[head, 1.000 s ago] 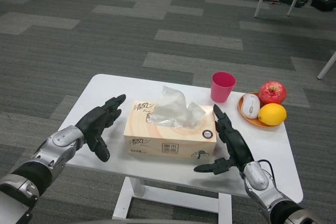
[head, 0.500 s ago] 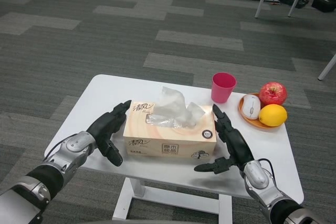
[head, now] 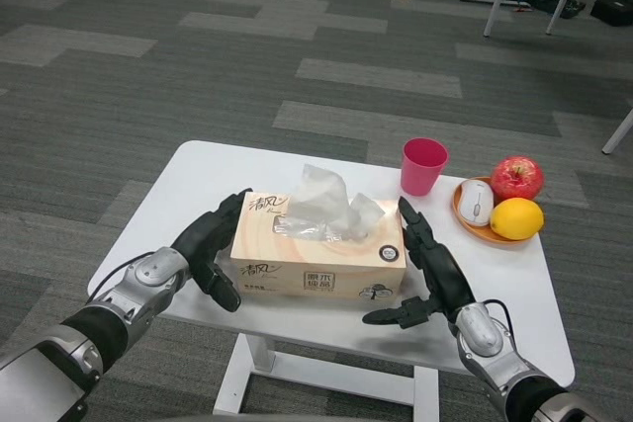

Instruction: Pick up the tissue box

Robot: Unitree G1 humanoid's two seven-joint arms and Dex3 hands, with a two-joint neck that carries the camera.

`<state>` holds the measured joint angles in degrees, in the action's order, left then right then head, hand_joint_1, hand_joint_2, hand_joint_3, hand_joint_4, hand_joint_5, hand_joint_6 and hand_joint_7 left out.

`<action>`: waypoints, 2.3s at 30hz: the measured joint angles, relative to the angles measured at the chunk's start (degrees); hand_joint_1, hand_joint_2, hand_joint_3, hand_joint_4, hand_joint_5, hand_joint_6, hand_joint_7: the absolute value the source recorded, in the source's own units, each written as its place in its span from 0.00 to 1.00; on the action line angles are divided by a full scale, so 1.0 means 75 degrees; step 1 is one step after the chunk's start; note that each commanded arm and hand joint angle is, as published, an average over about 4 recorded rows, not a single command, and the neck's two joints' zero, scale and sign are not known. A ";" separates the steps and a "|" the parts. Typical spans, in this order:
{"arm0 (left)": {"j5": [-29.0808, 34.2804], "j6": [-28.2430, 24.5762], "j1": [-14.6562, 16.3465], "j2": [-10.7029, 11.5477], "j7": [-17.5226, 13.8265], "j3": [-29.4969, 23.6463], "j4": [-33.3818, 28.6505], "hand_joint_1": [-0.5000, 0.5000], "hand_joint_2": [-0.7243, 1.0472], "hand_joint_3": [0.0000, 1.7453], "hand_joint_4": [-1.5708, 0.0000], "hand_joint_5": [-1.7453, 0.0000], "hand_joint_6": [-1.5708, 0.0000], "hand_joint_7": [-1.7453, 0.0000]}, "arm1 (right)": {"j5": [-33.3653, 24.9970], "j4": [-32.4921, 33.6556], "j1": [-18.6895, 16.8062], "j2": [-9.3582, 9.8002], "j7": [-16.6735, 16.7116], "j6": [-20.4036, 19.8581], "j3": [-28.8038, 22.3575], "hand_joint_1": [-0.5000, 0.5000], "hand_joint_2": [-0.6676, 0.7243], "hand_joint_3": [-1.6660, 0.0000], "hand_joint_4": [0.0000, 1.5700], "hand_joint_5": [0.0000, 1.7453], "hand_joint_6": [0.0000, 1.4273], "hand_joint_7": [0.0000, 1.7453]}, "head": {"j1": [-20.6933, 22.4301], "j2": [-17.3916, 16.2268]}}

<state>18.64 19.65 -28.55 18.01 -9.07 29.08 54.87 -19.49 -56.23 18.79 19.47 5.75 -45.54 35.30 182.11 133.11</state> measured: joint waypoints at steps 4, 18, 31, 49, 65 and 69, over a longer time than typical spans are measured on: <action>0.0189 0.0030 -0.0068 0.0015 0.0058 0.0242 0.0066 1.00 0.05 0.00 1.00 0.99 1.00 1.00 | -0.0018 -0.0004 0.0002 -0.0016 0.0020 0.0002 0.0073 0.29 0.41 0.86 0.13 0.06 0.00 0.04 | 0.0015 0.0000; 0.0697 0.0167 -0.0077 0.0013 0.0146 0.0415 0.0103 1.00 0.01 0.00 1.00 0.94 1.00 1.00 | -0.0058 0.0125 0.0007 -0.0035 0.0074 0.0032 0.0157 0.33 0.36 0.86 0.13 0.06 0.00 0.04 | 0.0049 0.0035; 0.0912 0.0223 -0.0039 0.0048 0.0168 0.0237 -0.0464 1.00 0.04 0.00 1.00 0.96 1.00 1.00 | -0.0108 0.0577 -0.0021 0.0022 0.0143 0.0072 0.0059 0.33 0.34 0.86 0.09 0.06 0.00 0.04 | 0.0062 0.0080; 0.0963 0.0236 0.0049 0.0146 0.0171 -0.0062 -0.1066 1.00 0.04 0.00 1.00 0.94 1.00 1.00 | -0.0128 0.1374 -0.0167 0.0231 0.0159 0.0124 -0.0101 0.33 0.31 0.86 0.04 0.06 0.00 0.04 | -0.0004 0.0073; 0.0977 0.0236 0.0051 0.0154 0.0172 -0.0089 -0.1111 1.00 0.05 0.00 1.00 0.97 1.00 1.00 | -0.0138 0.1659 -0.0218 0.0304 0.0166 0.0130 -0.0102 0.33 0.27 0.82 0.02 0.06 0.00 0.04 | -0.0012 0.0090; 0.0978 0.0236 0.0052 0.0156 0.0172 -0.0090 -0.1112 1.00 0.05 0.00 1.00 0.99 1.00 1.00 | -0.0139 0.1703 -0.0228 0.0305 0.0168 0.0130 -0.0104 0.33 0.27 0.83 0.03 0.06 0.00 0.04 | -0.0013 0.0088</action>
<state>25.97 21.42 -28.16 19.18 -7.78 28.40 46.53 -20.54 -43.46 17.08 21.76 7.00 -44.56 34.52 182.01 133.77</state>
